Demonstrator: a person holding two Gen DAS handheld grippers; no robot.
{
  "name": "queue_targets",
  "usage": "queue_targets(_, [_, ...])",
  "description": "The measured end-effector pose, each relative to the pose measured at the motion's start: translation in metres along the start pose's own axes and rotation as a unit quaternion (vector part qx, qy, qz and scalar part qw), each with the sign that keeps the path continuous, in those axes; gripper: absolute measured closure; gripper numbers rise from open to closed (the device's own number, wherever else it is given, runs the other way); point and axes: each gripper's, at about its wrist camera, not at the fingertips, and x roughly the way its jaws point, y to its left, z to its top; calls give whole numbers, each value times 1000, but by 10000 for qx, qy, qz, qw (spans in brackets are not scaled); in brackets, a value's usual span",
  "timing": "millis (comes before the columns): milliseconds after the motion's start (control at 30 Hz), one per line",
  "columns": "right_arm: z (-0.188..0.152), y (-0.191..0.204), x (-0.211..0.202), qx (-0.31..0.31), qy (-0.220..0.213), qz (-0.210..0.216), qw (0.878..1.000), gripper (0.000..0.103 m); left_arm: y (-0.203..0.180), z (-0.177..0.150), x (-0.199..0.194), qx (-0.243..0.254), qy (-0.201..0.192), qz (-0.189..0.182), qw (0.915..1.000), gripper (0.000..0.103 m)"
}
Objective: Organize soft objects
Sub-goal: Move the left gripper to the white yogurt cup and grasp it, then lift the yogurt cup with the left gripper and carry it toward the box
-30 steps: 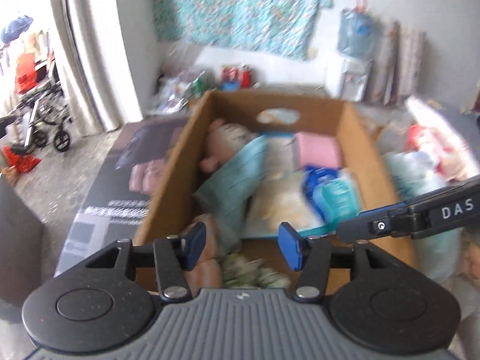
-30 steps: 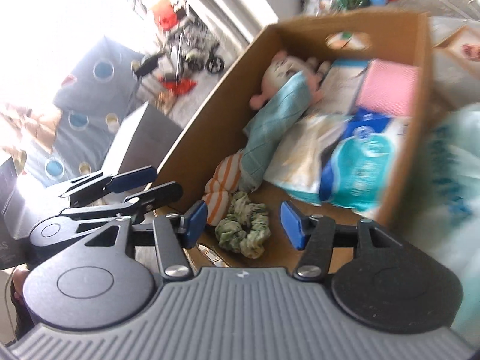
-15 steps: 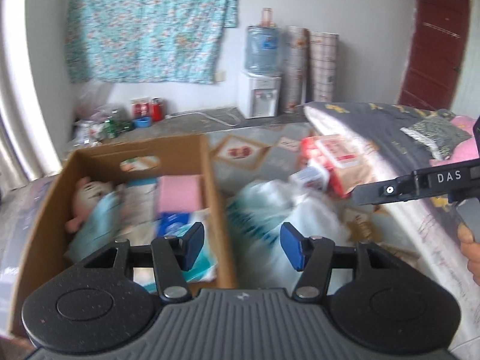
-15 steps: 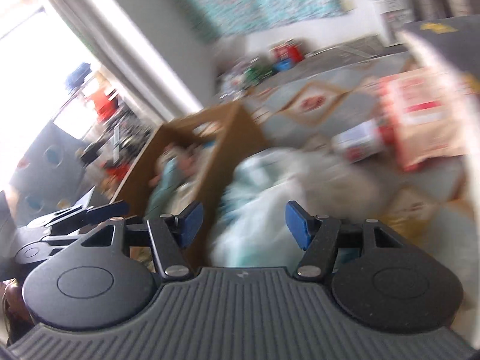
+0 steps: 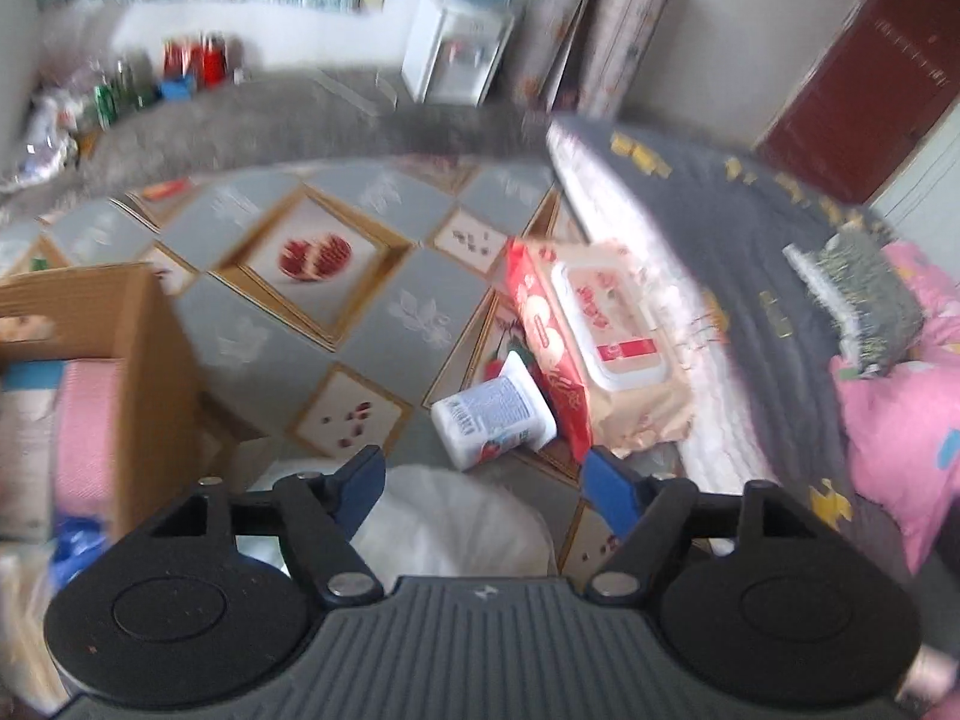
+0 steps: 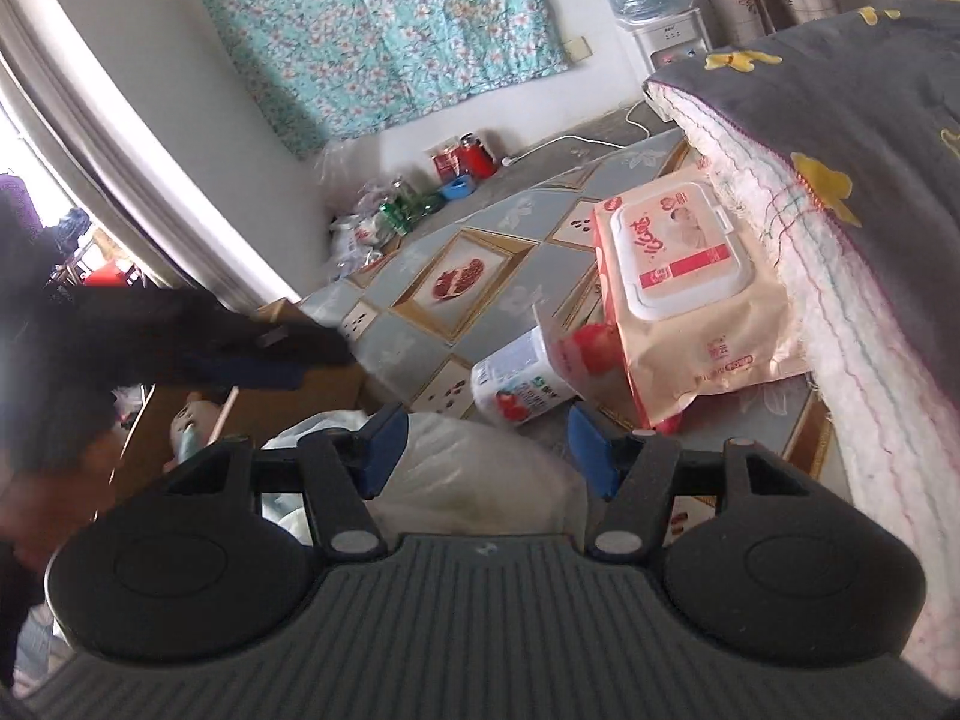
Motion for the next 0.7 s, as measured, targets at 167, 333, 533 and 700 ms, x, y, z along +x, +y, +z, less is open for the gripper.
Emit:
queue_targets(167, [-7,-8,18,25,10,-150,9999,43,-16,30,63,-206,531,300,9979,20])
queue_targets(333, [-12,-14,22,-52,-2,-258,9997,43,-17,43,109,-478,919,457,9936,21])
queue_targets(533, [-13,-15,15,-75,-43,-303,9995,43,-8,47,129,-755,1070,498,9901,34])
queue_targets(700, [-12,-18,13,6,-73,-314,9995,43,-2,44,127,-728,942,299,9924,35])
